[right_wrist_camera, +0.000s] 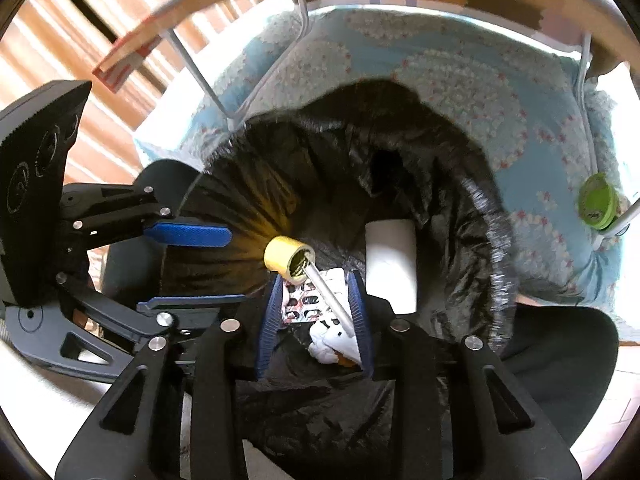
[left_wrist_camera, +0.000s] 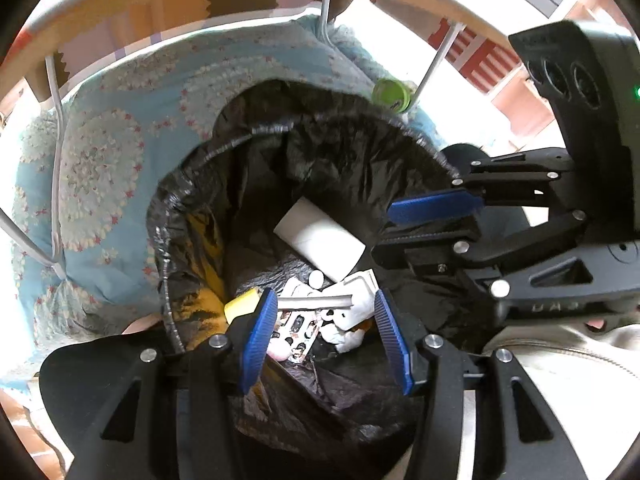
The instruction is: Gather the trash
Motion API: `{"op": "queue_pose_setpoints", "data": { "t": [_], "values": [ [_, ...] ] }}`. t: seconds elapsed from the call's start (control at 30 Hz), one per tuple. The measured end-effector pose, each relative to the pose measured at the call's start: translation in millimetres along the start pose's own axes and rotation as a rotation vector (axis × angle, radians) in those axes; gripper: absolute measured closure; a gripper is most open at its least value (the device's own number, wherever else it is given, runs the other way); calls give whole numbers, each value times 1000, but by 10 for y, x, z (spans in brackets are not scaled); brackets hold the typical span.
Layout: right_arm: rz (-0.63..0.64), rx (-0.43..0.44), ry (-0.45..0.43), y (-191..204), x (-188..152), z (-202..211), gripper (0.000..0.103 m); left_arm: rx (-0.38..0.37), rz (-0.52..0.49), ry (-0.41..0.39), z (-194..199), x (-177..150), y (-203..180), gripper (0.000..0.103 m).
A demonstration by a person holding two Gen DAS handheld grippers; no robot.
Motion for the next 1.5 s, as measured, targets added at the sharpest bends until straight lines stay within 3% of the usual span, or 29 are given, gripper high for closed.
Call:
{"op": "queue_pose_setpoints", "data": {
  "t": [0.1,0.17,0.23,0.33,0.43,0.57,1.0,1.17,1.5],
  "values": [
    [-6,-8,-32,-30,32,154,63,9,4,-26,133,30,-4,45],
    [-8,-11,-48,-38,43,242,52,-5,26,-49,246,63,-7,42],
    [-4,-20,-62,-43,39,338,49,-21,49,-69,338,91,-3,38],
    [2,-2,-58,-3,-10,437,43,-17,41,-99,501,134,-34,36],
    [17,10,-54,55,-63,530,35,-14,37,-122,634,155,-64,27],
    [28,81,-49,194,-122,680,28,-32,62,-148,813,174,-88,20],
    [79,72,-69,353,-207,1095,25,-15,7,-181,1161,212,-356,15],
    [92,56,-72,371,-242,1144,25,-53,-9,-193,1223,220,-480,15],
    [97,37,-77,383,-233,1157,25,-29,-17,-201,1254,228,-482,15]
  ]
}}
Point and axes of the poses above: each gripper's, at about its wrist camera, not at the fingertips, and z roughly against the way its jaws point, y to its left, x to its top, the point moved 9 cm from there along -z, roughly the way its jaws point, and after that the axes turned 3 degrees about -z, right-handed, at the moved point
